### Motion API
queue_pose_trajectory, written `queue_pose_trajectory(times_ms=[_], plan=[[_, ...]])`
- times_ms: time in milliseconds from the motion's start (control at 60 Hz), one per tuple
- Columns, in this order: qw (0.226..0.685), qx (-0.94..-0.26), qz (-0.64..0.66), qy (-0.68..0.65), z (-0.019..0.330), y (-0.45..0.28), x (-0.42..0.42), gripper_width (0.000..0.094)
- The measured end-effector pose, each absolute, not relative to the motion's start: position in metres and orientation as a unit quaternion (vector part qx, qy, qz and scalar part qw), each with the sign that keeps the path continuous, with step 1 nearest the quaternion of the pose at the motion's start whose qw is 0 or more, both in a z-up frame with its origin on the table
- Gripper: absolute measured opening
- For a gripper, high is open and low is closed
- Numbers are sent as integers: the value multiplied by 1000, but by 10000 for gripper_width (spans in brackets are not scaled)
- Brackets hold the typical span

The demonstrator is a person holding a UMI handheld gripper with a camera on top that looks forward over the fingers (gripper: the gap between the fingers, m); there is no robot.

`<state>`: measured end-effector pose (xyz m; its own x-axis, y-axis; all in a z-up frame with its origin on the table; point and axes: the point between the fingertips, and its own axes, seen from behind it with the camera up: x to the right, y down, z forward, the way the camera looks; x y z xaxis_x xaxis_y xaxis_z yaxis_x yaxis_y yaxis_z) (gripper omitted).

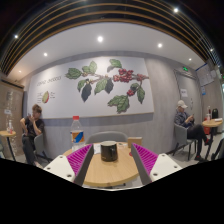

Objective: Pour water

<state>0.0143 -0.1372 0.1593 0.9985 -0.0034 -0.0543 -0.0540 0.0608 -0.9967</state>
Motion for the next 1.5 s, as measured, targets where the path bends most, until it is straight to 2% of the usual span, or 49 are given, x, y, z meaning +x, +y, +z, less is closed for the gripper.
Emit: queue_pose_trajectory(times_ms=[233, 400, 550, 717, 883, 933, 967, 1017, 1200, 1317, 1367, 1450, 1500], plan=[[712, -702, 30, -11, 146, -119, -13, 802], [702, -707, 56, -63, 146, -76, -81, 803], [699, -708, 66, -75, 139, -9, -137, 799], [690, -718, 43, -76, 131, 49, -156, 803], [705, -705, 33, -66, 142, 89, -161, 793], [702, -709, 20, -61, 140, 99, -156, 718], [698, -714, 12, -55, 135, 106, -153, 554], [701, -712, 12, -36, 136, 106, -149, 545], [701, -712, 34, -14, 135, 110, -148, 350], [708, -704, 60, -10, 136, 110, -142, 328], [703, -704, 96, 36, 139, 110, -148, 327], [681, -686, 223, 129, 142, 122, -135, 327], [648, -665, 316, 196, 144, 128, -132, 327]])
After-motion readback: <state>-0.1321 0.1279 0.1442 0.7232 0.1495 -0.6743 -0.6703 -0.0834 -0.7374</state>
